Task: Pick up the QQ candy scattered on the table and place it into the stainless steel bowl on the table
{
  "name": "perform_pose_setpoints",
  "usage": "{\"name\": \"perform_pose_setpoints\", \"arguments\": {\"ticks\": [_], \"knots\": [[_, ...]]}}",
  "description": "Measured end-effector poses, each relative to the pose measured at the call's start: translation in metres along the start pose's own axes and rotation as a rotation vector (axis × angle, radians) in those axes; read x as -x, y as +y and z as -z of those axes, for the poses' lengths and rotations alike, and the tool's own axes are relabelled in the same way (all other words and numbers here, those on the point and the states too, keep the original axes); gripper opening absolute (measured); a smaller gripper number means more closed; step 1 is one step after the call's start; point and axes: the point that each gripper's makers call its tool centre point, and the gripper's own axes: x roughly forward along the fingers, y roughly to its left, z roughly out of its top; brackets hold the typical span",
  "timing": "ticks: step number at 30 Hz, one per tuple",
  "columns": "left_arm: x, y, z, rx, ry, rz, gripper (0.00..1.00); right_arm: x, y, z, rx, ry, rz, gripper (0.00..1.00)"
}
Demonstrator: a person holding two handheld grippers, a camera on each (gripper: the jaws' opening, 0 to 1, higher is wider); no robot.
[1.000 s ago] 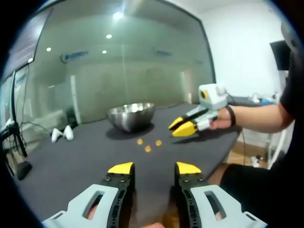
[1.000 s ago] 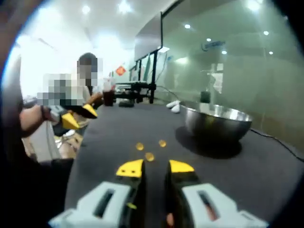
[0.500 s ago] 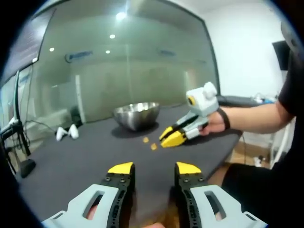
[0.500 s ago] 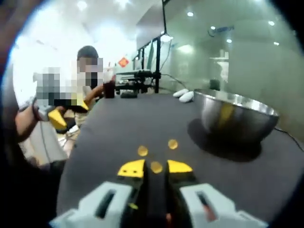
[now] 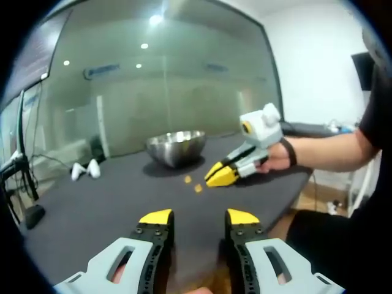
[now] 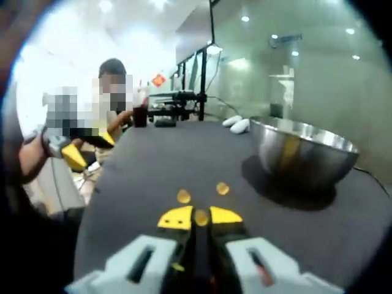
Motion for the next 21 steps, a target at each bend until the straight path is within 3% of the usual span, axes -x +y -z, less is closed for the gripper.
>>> {"name": "perform_pose_setpoints", "arguments": {"ticks": [10, 15, 21], "knots": [[-0.002, -0.004, 0.000, -0.004, 0.003, 0.005, 0.35, 0.033, -0.051, -0.068, 0.013, -0.168, 0.198, 0.10], [-0.002, -0.007, -0.002, -0.006, -0.001, 0.012, 0.35, 0.039, -0.090, -0.088, 0.041, -0.162, 0.335, 0.09], [-0.001, -0.008, -0.002, -0.006, 0.001, 0.013, 0.35, 0.027, -0.119, -0.103, 0.032, -0.167, 0.391, 0.09]]}}
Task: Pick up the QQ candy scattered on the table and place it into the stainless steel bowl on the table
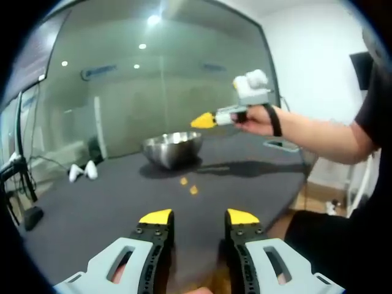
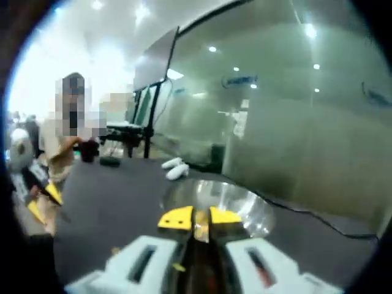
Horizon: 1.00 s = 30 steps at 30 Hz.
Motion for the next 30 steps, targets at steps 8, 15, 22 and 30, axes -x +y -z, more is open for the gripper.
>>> {"name": "perform_pose_setpoints", "arguments": {"ticks": [8, 15, 22, 30], "knots": [[0.002, 0.002, 0.000, 0.000, 0.001, -0.005, 0.35, -0.021, -0.004, 0.003, -0.047, 0.012, 0.017, 0.10], [0.003, 0.004, -0.001, 0.000, 0.003, -0.006, 0.35, -0.031, -0.012, 0.015, -0.155, 0.040, 0.007, 0.17], [0.002, 0.005, 0.001, 0.007, 0.002, -0.009, 0.35, -0.026, -0.013, 0.013, -0.154, 0.035, 0.014, 0.17], [0.001, 0.004, -0.001, 0.004, -0.002, -0.005, 0.35, -0.011, -0.007, 0.004, -0.131, 0.004, -0.010, 0.17]]}}
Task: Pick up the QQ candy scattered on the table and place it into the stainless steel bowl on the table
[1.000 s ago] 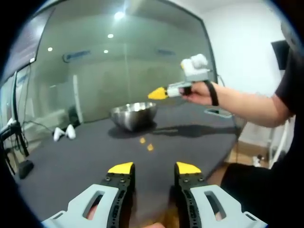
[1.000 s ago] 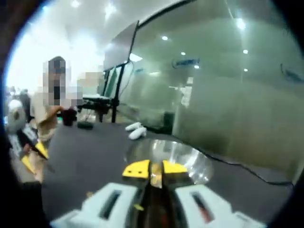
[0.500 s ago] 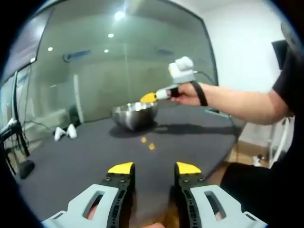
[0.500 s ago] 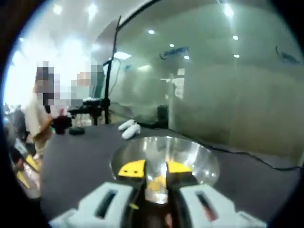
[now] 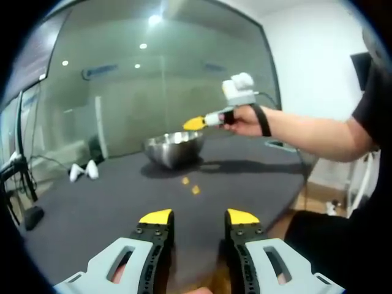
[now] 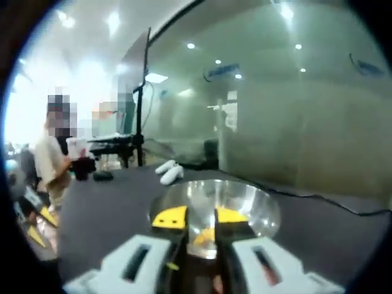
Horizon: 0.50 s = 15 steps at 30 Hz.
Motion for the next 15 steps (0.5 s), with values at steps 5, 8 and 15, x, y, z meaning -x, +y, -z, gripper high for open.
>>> {"name": "perform_pose_setpoints", "arguments": {"ticks": [5, 8, 15], "knots": [[0.000, 0.000, 0.002, 0.002, 0.002, -0.001, 0.35, 0.014, 0.003, 0.002, -0.003, -0.029, -0.018, 0.17], [-0.001, -0.002, 0.001, -0.003, 0.003, 0.005, 0.35, 0.024, 0.005, 0.003, -0.019, -0.046, -0.022, 0.17], [0.000, -0.002, 0.001, -0.001, -0.001, 0.003, 0.35, 0.050, 0.021, 0.013, 0.002, -0.063, -0.114, 0.18]]}}
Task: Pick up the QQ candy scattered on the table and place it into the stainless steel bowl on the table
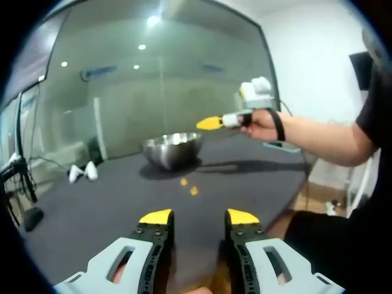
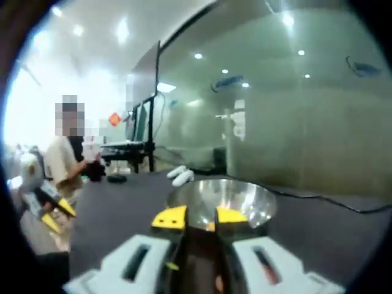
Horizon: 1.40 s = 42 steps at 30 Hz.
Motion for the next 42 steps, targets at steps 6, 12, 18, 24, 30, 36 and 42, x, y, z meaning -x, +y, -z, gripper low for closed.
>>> {"name": "perform_pose_setpoints", "arguments": {"ticks": [6, 12, 18, 24, 30, 36, 42], "knots": [[-0.001, -0.004, 0.001, -0.004, 0.001, 0.007, 0.35, 0.023, 0.019, 0.019, 0.008, 0.027, -0.067, 0.19], [0.000, -0.003, 0.000, -0.007, 0.001, 0.006, 0.35, 0.042, 0.030, 0.042, 0.016, 0.065, -0.086, 0.18], [-0.001, -0.006, 0.000, -0.010, 0.003, 0.015, 0.35, 0.052, 0.036, 0.056, 0.019, 0.094, -0.094, 0.18], [-0.002, -0.005, 0.000, -0.010, 0.005, 0.014, 0.35, 0.054, 0.040, 0.066, 0.032, 0.116, -0.112, 0.18], [-0.002, -0.005, 0.000, -0.009, 0.004, 0.014, 0.35, 0.044, 0.058, 0.075, 0.039, 0.143, -0.194, 0.18], [-0.003, -0.004, 0.001, -0.007, 0.005, 0.012, 0.35, 0.026, 0.085, 0.086, 0.068, 0.173, -0.279, 0.18], [0.000, -0.002, 0.003, -0.003, 0.008, 0.005, 0.35, 0.006, 0.102, 0.087, 0.059, 0.182, -0.327, 0.18]]}}
